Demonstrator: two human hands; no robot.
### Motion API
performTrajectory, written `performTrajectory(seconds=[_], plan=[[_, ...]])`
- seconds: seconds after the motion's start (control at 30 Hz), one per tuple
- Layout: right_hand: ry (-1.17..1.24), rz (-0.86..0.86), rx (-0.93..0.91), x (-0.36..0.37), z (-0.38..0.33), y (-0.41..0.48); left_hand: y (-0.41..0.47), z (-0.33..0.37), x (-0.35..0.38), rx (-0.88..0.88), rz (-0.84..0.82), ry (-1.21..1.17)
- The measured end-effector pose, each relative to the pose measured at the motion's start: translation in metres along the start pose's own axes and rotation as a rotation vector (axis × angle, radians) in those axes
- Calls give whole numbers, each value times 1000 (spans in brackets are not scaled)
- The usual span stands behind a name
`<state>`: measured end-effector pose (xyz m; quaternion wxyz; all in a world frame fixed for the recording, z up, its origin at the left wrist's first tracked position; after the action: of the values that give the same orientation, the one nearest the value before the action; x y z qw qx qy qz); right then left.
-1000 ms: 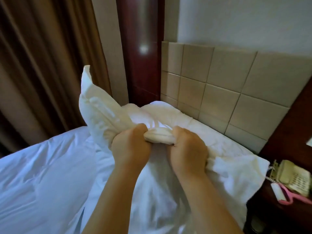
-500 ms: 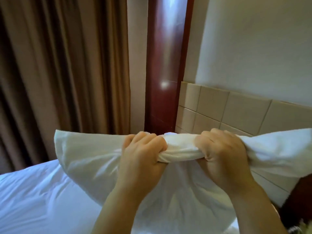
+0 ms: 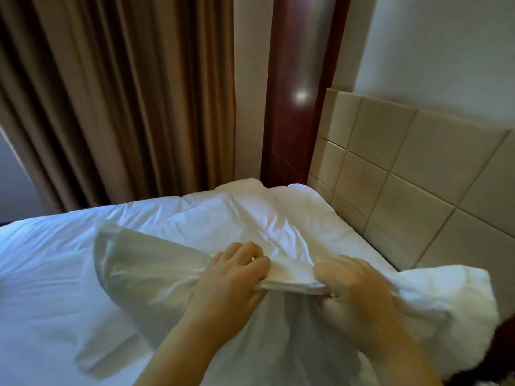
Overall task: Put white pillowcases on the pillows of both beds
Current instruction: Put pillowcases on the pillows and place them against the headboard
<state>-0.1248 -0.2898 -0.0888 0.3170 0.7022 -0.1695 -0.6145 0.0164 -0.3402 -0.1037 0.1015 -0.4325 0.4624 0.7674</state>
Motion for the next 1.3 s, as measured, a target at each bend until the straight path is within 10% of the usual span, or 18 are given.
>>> performTrajectory(seconds=[0.33,0.57,0.83,1.03,1.3], plan=[[171,41,-65,-3,68,-3,32,27,36,-235,1,112],[248,58,-61,22,82,24,44,-24,52,-323,-293,340],[268,-144,77,79,111,68,80,-63,95,-194,-214,276],[28,-701,195,133,135,50,90,-89,127,-170,-270,250],[166,-602,196,148,149,70,124,-84,145,-128,-260,274]])
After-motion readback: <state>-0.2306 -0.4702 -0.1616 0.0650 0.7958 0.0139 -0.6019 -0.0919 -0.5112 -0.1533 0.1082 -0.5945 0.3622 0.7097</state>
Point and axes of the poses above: each hand's wrist, its own y-axis towards the middle knuckle, its own x-axis out of the palm, z = x × y, the point moved 8 cm from there along y, towards the middle knuckle, and after that the axes turned 4 degrees about z, right-handed, at the moved point
